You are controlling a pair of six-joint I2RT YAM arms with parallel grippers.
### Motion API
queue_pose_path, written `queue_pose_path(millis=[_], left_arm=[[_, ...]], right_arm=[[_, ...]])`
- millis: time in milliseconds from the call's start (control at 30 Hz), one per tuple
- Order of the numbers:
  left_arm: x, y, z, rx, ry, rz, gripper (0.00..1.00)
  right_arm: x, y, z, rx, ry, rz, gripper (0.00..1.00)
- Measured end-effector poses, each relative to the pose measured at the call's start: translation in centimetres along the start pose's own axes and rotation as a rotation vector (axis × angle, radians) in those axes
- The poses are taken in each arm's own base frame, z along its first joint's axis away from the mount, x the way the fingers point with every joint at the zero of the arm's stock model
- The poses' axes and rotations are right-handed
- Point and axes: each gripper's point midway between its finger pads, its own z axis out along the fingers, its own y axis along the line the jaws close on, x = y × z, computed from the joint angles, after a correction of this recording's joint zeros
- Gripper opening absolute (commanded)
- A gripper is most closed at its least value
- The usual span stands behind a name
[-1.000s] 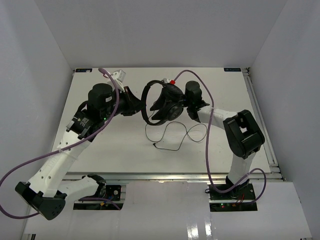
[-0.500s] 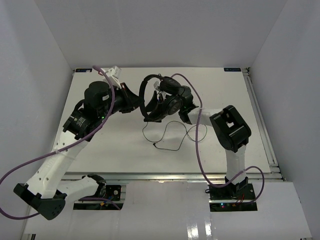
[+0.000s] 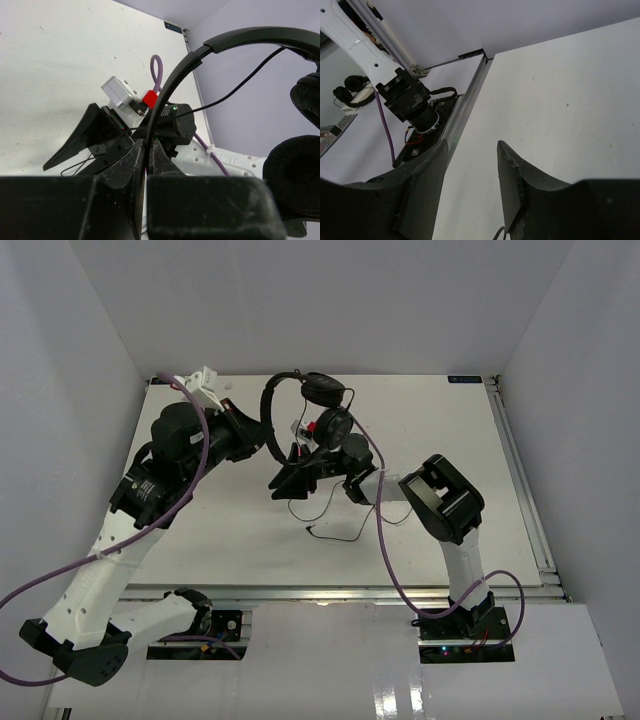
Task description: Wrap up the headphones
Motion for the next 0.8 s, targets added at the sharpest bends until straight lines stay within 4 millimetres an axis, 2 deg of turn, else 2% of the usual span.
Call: queue_pose_path(millis=[133,333,433,633,800], left_arm=[[-1.2,0.7,-1.3,-0.043,-0.063,-0.024,0.0],[-2.2,1.1,-2.7,-0.073,-0.121,-0.046,0.0],[-2.3,1.2,-2.9,-0.076,-0.126,-0.051,0.0],[-1.7,1.5,-2.9,-0.079,-0.11,-0.056,0.0],[-1.0,1.7,-2.9,-0.082,-0.087,-0.055,0.0]], right_arm=[[0.8,0.0,-0.3,0.017,-0.002,0.038,0.46],[1.8,0.0,-0.7,0.031,0.002,0.074,0.59],[2.0,0.2,-0.9,0.033,0.005,0.079,0.62],[1.2,0.7,-0.8,0.02,0.001,0.047,0.66],[1.0,0.8,-0.9,0.009,0.006,0.028,0.66]])
